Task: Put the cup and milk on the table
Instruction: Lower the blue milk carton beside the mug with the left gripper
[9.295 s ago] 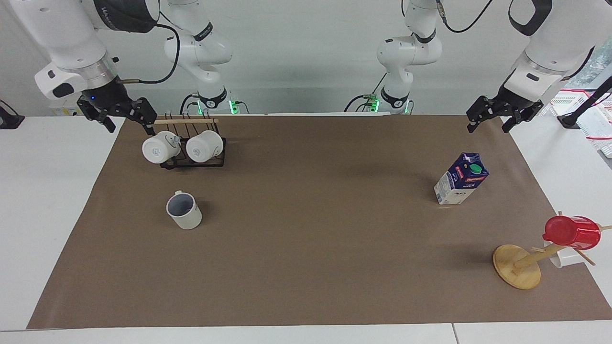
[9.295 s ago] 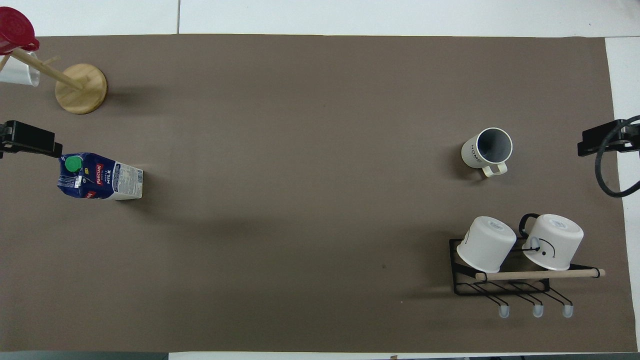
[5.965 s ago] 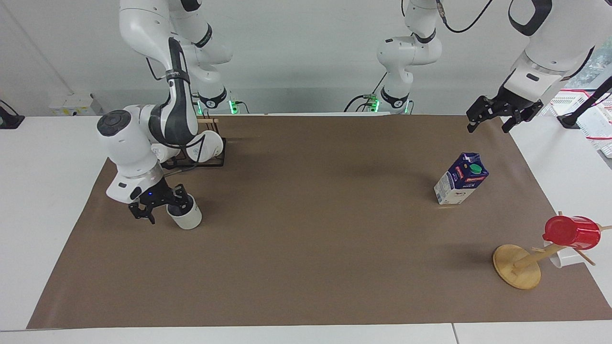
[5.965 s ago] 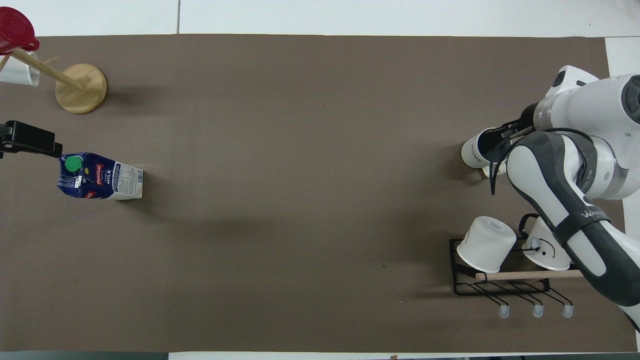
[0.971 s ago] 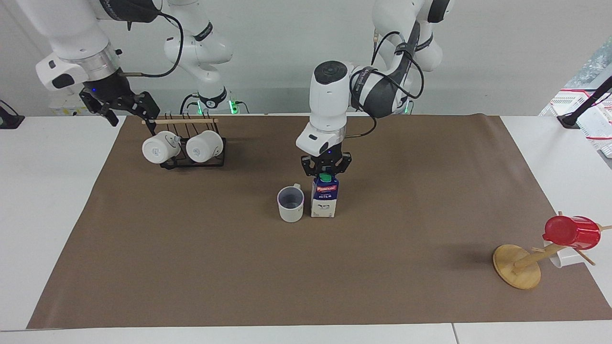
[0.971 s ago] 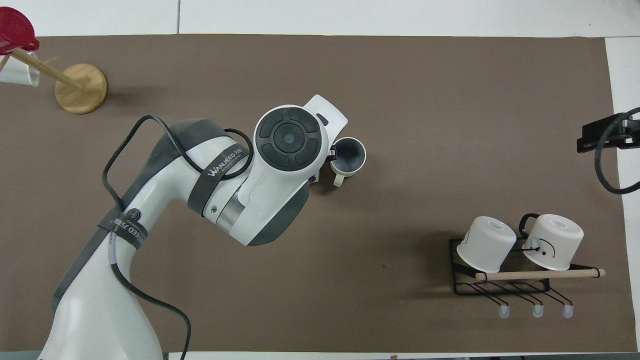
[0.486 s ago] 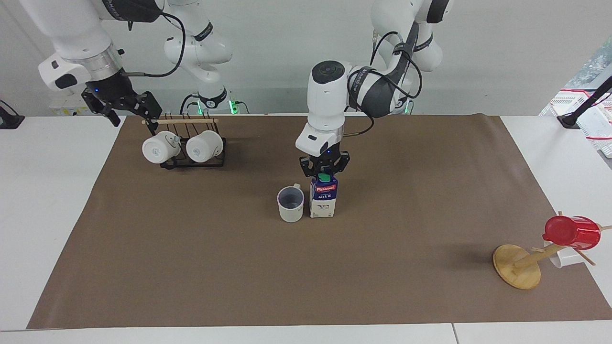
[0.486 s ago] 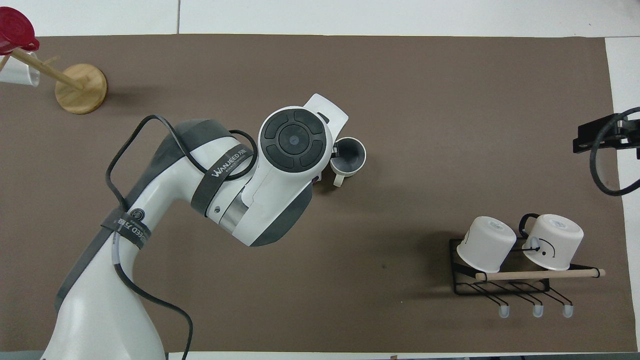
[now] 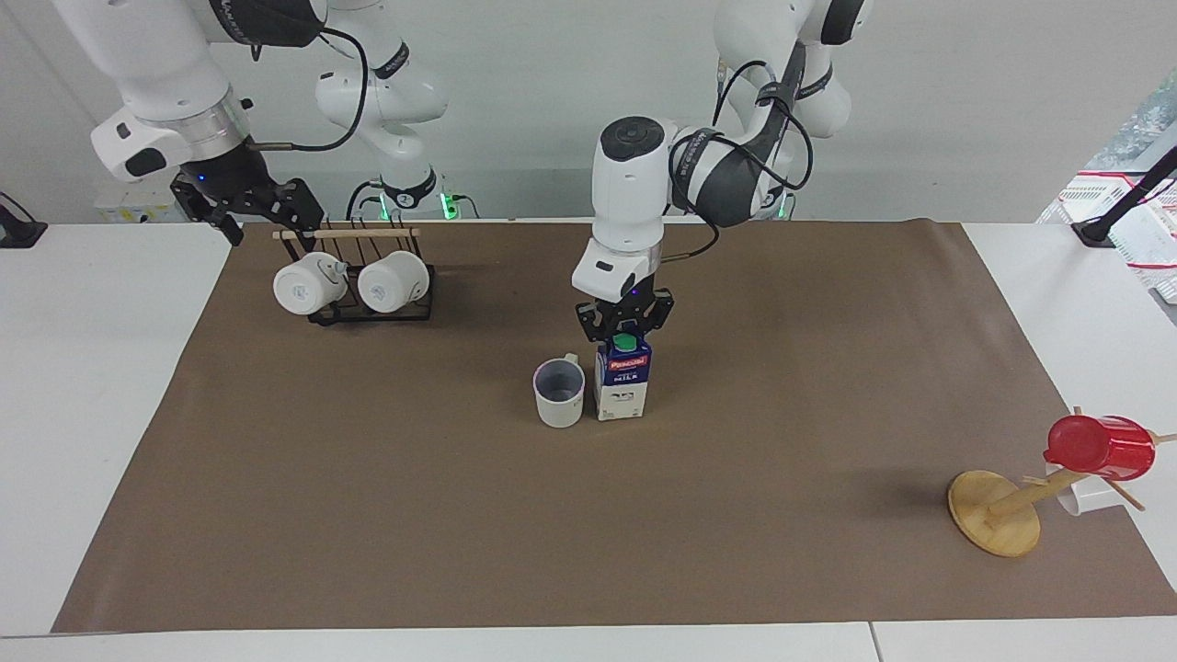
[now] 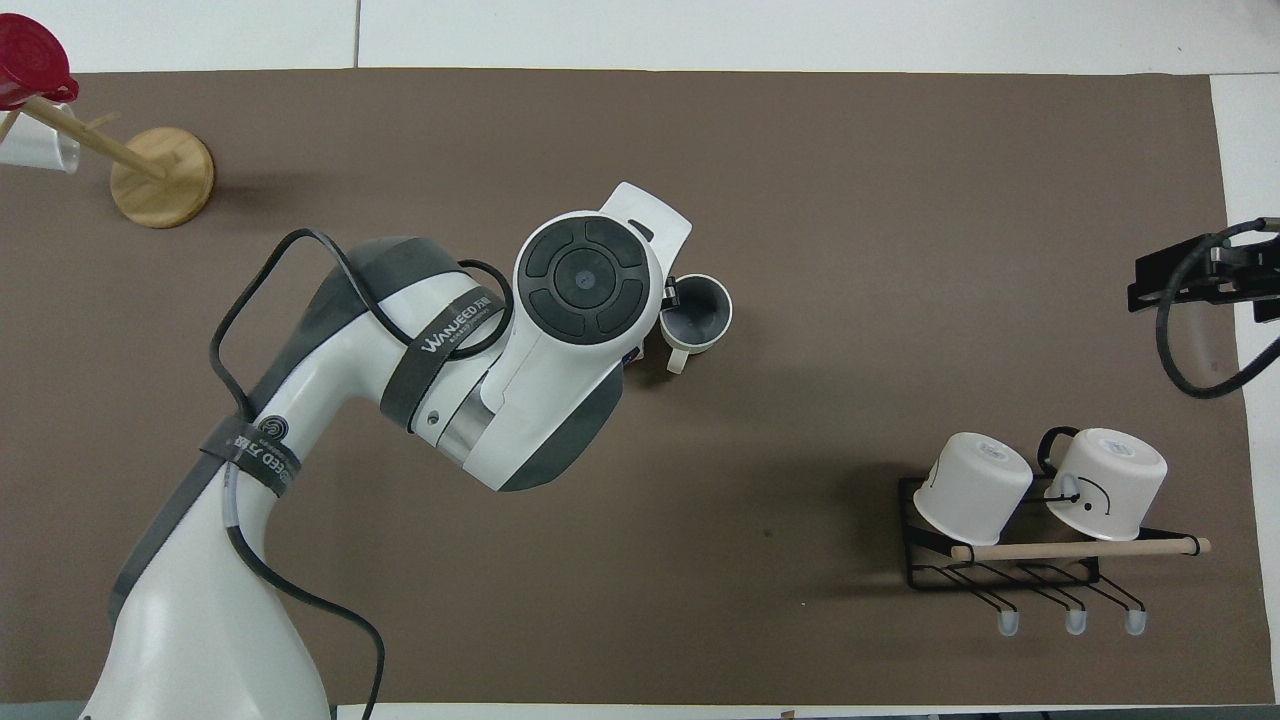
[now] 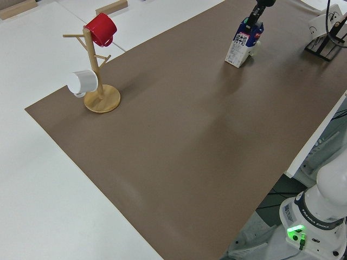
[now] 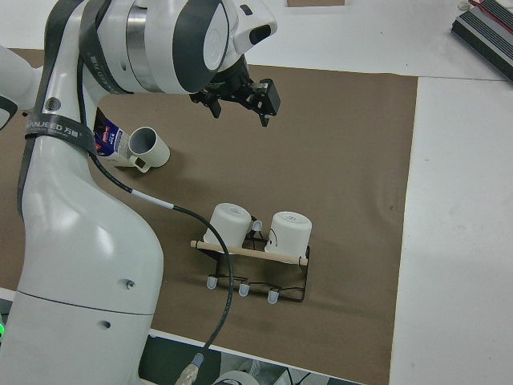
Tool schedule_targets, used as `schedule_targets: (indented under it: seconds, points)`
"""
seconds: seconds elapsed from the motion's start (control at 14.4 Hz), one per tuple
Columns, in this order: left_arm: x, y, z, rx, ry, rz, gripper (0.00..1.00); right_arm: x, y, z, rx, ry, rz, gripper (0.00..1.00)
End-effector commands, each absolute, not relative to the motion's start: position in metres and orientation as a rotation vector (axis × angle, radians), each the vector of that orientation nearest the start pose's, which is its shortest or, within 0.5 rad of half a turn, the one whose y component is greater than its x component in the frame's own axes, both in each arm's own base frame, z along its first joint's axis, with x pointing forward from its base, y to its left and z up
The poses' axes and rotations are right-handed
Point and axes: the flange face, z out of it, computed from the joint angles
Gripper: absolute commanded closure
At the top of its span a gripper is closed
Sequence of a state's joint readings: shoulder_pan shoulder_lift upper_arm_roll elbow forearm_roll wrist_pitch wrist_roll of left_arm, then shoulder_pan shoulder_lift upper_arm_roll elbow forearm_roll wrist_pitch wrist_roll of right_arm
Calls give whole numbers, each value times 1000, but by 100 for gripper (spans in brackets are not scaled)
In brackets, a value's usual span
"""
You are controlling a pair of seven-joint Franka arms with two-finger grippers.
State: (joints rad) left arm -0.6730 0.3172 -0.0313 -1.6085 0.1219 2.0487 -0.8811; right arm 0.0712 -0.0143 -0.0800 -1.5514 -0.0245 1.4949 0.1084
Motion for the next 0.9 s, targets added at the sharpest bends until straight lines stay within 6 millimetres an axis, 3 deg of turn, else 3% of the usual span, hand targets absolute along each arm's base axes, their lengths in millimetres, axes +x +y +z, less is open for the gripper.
schedule_targets:
  seconds: [0.0, 0.21, 0.49, 0.55, 0.83]
  points:
    - [520, -423, 466, -3139, -231, -305, 0, 535, -10, 635, -3155, 205, 76, 0]
    - [518, -404, 502, -3145, -266, -334, 0, 535, -10, 635, -3155, 205, 76, 0]
    - [517, -370, 509, -3115, -260, -294, 0, 535, -10, 635, -3155, 205, 76, 0]
    - [518, -355, 513, -3110, -215, -291, 0, 535, -10, 635, -3155, 205, 76, 0]
    - [534, -258, 522, -3075, -64, -256, 0, 535, -10, 635, -3155, 208, 76, 0]
